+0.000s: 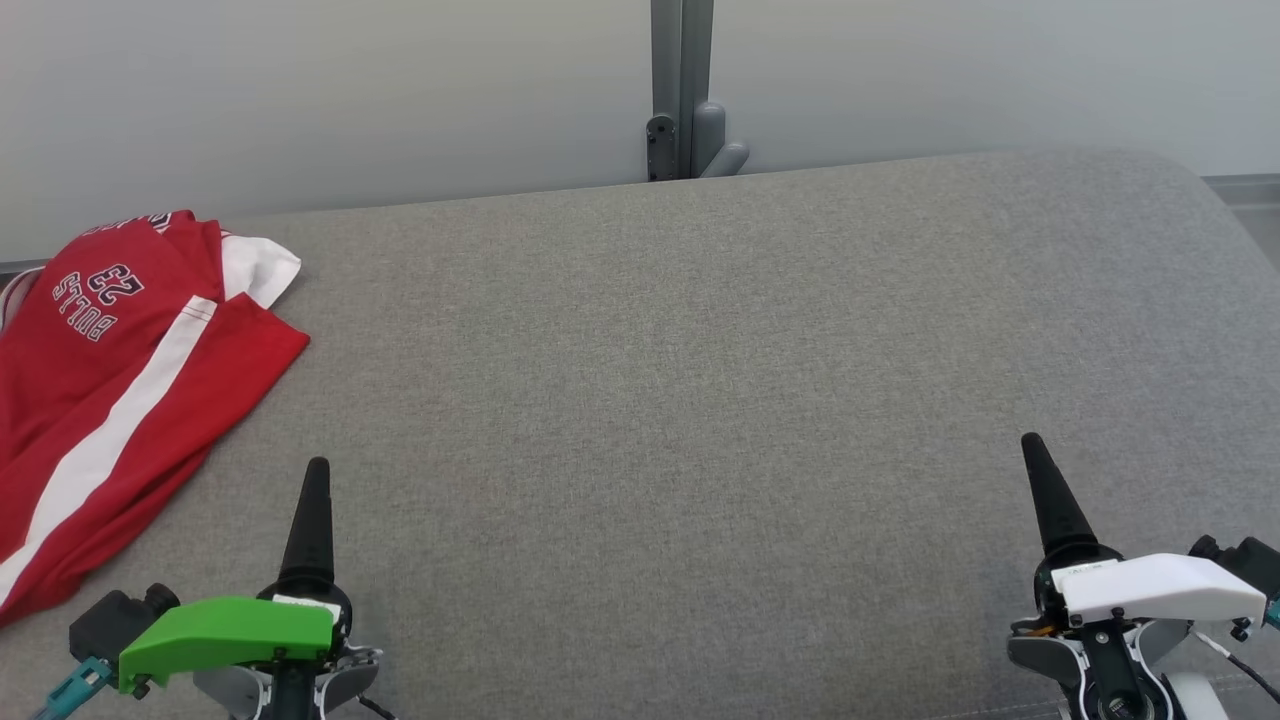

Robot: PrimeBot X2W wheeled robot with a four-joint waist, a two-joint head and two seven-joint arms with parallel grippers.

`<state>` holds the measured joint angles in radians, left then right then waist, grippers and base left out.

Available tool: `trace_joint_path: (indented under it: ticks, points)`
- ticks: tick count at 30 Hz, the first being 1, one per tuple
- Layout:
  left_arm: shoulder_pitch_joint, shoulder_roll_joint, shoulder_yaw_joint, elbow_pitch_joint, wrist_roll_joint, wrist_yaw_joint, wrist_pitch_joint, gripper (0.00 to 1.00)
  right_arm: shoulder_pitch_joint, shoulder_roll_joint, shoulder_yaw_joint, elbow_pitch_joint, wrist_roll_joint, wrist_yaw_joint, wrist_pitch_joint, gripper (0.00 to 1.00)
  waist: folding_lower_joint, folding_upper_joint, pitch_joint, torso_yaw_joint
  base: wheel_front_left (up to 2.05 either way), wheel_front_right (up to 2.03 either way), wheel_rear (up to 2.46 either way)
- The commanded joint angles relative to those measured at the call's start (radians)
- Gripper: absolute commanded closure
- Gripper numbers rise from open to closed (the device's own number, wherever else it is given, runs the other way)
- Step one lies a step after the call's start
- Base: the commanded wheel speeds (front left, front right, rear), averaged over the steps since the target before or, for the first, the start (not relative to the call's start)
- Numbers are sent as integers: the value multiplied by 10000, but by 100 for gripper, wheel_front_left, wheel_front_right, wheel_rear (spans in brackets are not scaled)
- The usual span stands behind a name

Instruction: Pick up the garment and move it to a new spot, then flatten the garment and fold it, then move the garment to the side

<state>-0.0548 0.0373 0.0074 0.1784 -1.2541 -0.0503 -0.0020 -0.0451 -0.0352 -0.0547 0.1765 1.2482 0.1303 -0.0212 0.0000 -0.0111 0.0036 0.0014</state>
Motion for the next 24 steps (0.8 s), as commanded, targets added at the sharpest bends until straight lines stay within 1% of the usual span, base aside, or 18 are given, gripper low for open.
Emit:
trace_joint_path:
  ticks: [1,7,14,24]
  points:
    - [-98,65,-24,-217,212,47,-72,0,-48,-65,36,-217,-197,2,-83,0,0,25,1,1,0,0,0]
    - [10,74,-144,-499,1598,244,-312,0,-8,-76,358,-561,-1809,2,-302,0,0,31,6,5,0,0,0]
    - [184,95,-196,-692,3397,344,-568,0,65,-88,586,-815,-3271,2,-543,0,0,37,2,14,0,0,0]
    - [492,175,-221,-774,5224,407,-911,0,235,-104,828,-848,-5193,3,-852,0,0,46,2,49,0,0,0]
